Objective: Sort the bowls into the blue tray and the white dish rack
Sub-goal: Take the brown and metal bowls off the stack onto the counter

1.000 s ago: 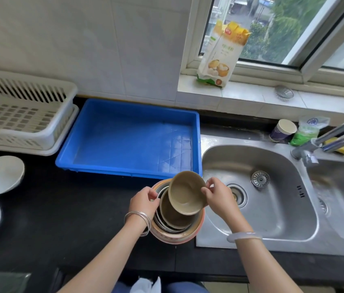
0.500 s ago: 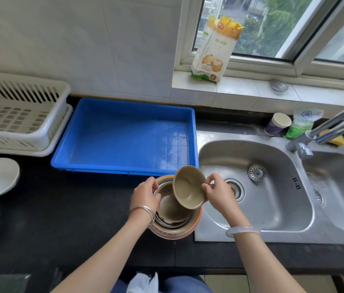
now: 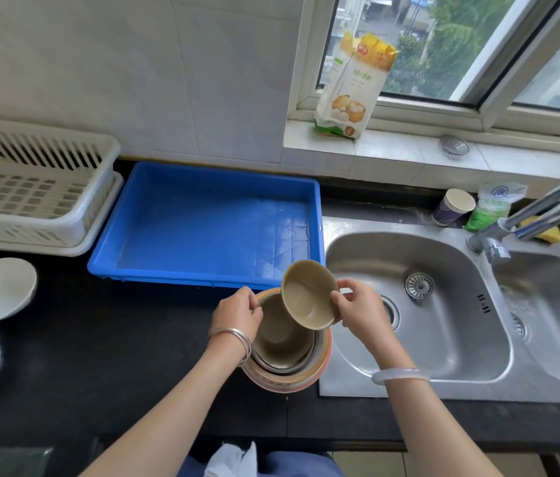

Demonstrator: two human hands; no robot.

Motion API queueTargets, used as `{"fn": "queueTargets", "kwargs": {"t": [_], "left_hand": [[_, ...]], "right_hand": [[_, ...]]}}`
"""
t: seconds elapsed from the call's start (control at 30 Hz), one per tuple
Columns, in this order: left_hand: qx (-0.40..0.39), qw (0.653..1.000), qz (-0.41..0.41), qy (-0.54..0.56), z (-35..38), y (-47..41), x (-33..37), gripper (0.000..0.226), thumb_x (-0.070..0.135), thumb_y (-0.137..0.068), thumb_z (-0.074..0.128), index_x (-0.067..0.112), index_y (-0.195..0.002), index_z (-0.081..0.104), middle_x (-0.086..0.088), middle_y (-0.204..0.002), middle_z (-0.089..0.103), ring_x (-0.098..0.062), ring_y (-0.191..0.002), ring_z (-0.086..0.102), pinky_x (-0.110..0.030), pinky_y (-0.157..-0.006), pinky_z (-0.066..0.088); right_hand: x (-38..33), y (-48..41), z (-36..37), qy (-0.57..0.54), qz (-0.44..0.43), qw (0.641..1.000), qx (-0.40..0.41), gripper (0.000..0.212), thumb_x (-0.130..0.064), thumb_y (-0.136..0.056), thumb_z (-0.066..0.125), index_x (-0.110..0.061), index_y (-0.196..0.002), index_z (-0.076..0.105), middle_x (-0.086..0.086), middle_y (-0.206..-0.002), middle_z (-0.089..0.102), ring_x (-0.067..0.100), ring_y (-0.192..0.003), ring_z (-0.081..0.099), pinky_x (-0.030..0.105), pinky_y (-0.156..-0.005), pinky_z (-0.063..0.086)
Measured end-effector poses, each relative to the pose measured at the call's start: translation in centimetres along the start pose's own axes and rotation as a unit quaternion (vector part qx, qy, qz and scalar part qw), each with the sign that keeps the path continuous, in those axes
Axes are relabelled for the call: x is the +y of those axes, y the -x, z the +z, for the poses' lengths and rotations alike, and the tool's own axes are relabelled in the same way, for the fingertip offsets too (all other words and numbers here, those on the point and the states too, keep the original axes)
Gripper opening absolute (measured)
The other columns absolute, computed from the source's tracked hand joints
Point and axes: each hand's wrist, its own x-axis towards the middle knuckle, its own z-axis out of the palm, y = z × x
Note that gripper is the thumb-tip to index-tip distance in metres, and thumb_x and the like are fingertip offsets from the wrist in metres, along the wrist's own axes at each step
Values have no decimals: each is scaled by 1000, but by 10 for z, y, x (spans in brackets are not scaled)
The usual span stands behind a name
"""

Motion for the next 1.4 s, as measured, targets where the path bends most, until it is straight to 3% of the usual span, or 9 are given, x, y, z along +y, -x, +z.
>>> {"fn": "queueTargets", "kwargs": {"t": [0.27, 0.4, 0.5, 0.7, 0.9, 1.03, 1.2, 1.33, 1.4], "left_hand": [[39, 990, -49, 124, -43, -6, -24, 14, 17, -83, 57, 18, -70, 51, 0, -71, 60, -20, -65, 56, -28, -59, 45], [69, 968, -107, 216, -74, -7, -62, 14, 14, -81, 59, 16, -70, 52, -12, -80, 66, -29, -78, 65, -41, -73, 57], [98, 945, -156, 269, -93, 0, -102, 15, 10, -82, 60, 14, -70, 52, -13, -75, 64, -28, -73, 65, -41, -71, 59], [205, 858, -277, 381, -120, 30, -194, 21, 2, -83, 60, 11, -67, 50, -12, -73, 55, -23, -69, 58, -24, -45, 56], [269, 766, -384, 440, -134, 57, -272, 26, -4, -83, 58, 10, -64, 47, -14, -82, 51, -30, -83, 55, -49, -79, 54], [290, 733, -409, 460, -135, 62, -300, 25, -6, -81, 57, 9, -63, 47, -14, -77, 51, -32, -82, 56, -49, -79, 54], [288, 720, -414, 477, -129, 60, -316, 24, -5, -81, 58, 8, -65, 48, -11, -72, 51, -33, -83, 57, -42, -74, 54], [282, 716, -417, 483, -124, 58, -322, 23, -5, -81, 58, 7, -65, 48, -11, -70, 49, -32, -81, 56, -42, -74, 55], [278, 717, -416, 485, -123, 58, -325, 22, -5, -82, 59, 7, -66, 48, -11, -70, 49, -32, -80, 56, -42, -74, 55]], "right_hand": [[-44, -2, 5, -58, -52, 997, -8, 10, -13, -90, 57, -20, -94, 61, -1, -67, 68, 10, -44, 59, 26, -48, 52], [-70, -6, 33, -81, -63, 993, -52, 8, -12, -91, 57, -18, -95, 61, 0, -70, 66, 4, -42, 58, 20, -44, 50], [-88, -8, 68, -63, -76, 990, -100, 8, -14, -91, 57, -20, -96, 60, -1, -74, 67, 4, -42, 59, 24, -47, 54], [-127, -5, 164, -53, -78, 973, -209, 13, -11, -91, 55, -22, -83, 55, 7, -84, 64, 8, -45, 64, 31, -54, 60], [-166, 11, 268, -34, -53, 958, -279, 8, -9, -90, 51, -15, -94, 53, 0, -93, 56, 5, -47, 66, 17, -47, 54], [-184, 15, 316, -26, -12, 957, -287, 15, -9, -92, 49, -16, -105, 51, -3, -93, 53, 11, -47, 68, 17, -46, 53], [-190, 12, 344, -10, 32, 957, -289, 35, -6, -93, 48, -11, -128, 47, -7, -87, 45, 16, -59, 68, 18, -48, 53], [-189, 9, 357, -15, 61, 956, -287, 35, -2, -92, 48, -9, -127, 48, -4, -81, 49, 19, -68, 68, 30, -74, 60], [-188, 8, 361, -25, 73, 956, -284, 34, -2, -92, 49, -9, -125, 48, -1, -82, 52, 19, -72, 67, 31, -76, 59]]}}
